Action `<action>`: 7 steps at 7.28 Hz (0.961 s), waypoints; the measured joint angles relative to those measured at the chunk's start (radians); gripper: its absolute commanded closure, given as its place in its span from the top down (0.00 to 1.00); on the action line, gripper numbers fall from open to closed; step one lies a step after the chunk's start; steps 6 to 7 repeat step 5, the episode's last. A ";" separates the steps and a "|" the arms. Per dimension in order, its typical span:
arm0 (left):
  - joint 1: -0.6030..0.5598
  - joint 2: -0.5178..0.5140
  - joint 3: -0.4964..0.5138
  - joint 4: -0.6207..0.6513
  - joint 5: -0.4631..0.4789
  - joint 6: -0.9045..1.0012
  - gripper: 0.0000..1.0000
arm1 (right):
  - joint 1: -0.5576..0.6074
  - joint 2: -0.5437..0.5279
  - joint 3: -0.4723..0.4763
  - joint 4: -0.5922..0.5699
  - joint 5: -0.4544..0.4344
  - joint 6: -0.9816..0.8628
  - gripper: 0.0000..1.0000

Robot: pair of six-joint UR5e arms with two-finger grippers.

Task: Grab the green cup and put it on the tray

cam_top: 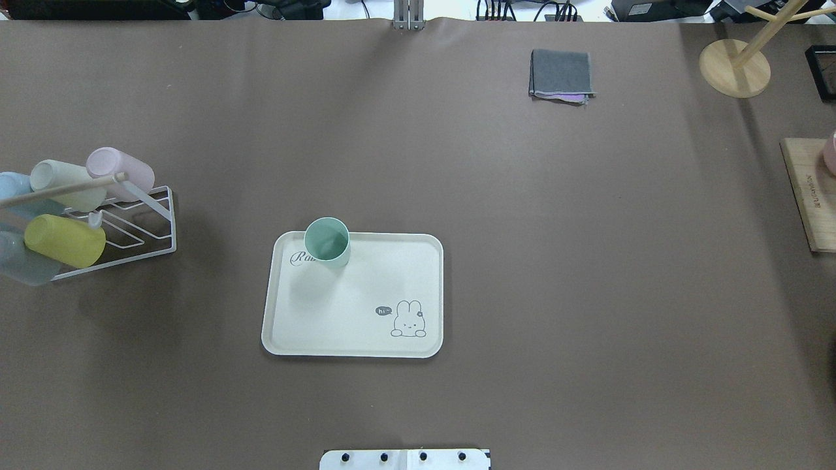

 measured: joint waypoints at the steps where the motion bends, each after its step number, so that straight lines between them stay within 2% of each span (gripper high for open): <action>1: -0.001 0.001 0.006 0.002 0.001 0.001 0.98 | 0.000 0.000 0.000 0.001 0.000 0.000 1.00; 7: -0.002 0.004 0.019 0.003 0.001 0.001 0.98 | 0.000 -0.001 0.000 0.001 0.000 0.000 1.00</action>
